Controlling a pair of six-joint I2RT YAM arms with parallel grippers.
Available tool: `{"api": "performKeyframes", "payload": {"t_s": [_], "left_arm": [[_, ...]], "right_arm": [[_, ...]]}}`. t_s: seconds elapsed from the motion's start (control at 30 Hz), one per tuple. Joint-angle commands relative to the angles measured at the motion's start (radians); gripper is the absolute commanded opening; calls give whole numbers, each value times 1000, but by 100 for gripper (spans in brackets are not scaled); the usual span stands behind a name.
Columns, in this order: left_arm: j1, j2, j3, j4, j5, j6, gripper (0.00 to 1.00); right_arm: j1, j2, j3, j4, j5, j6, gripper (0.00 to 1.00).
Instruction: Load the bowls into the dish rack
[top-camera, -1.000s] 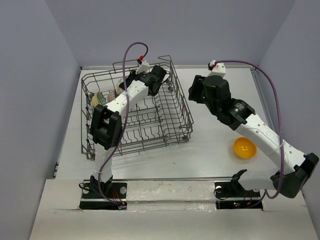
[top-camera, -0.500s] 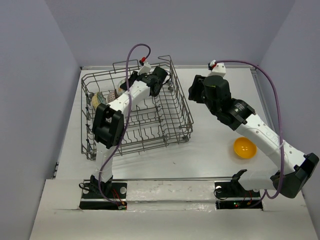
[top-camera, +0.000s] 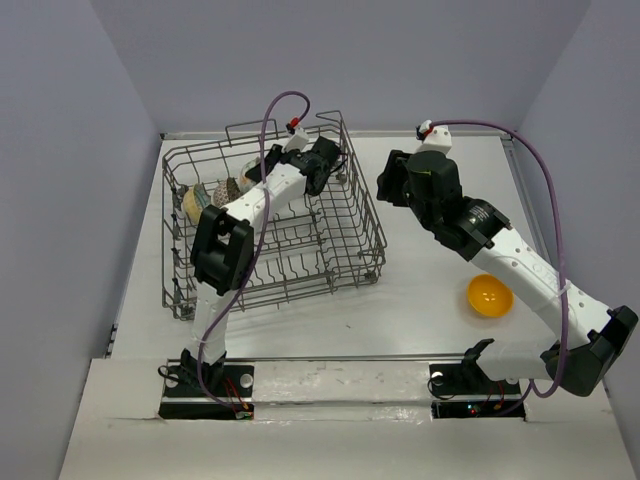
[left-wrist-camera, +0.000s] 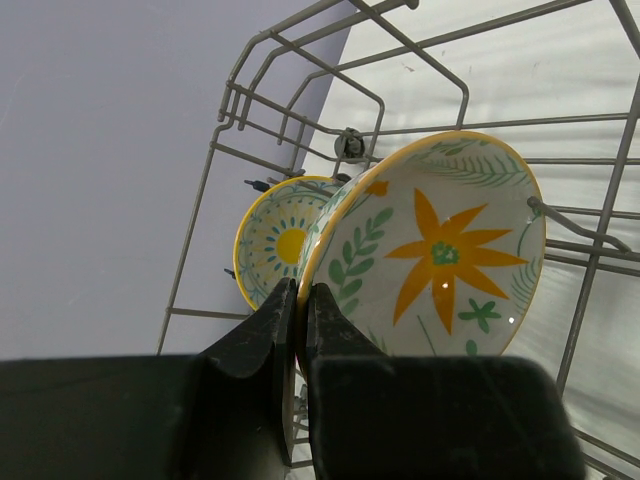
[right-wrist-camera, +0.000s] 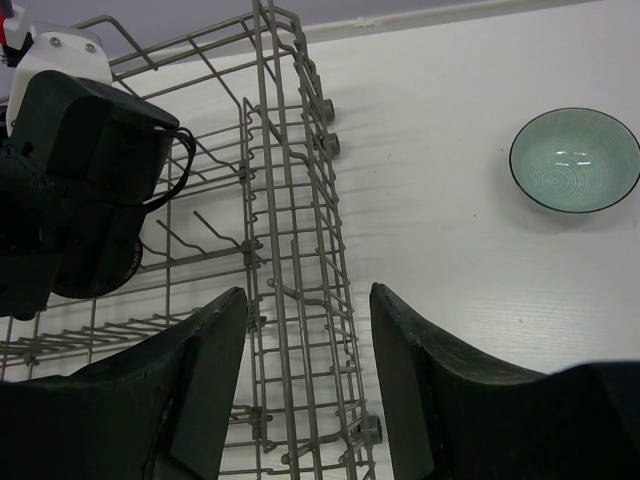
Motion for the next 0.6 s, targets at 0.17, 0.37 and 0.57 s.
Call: {"api": "performKeyframes", "payload": {"t_s": [0.17,0.37,0.57], "left_arm": [[-6,45,60,17,-56,-2,0],[-14,65,60,14,-57,-2,7],[-21,83,67,25,-54,9,20]], "right_arm": [[6,-23,-11,58,20,-1,58],[6,-30,-17,58,23,-1,58],[6,-31,-17,56,26,-4,58]]}}
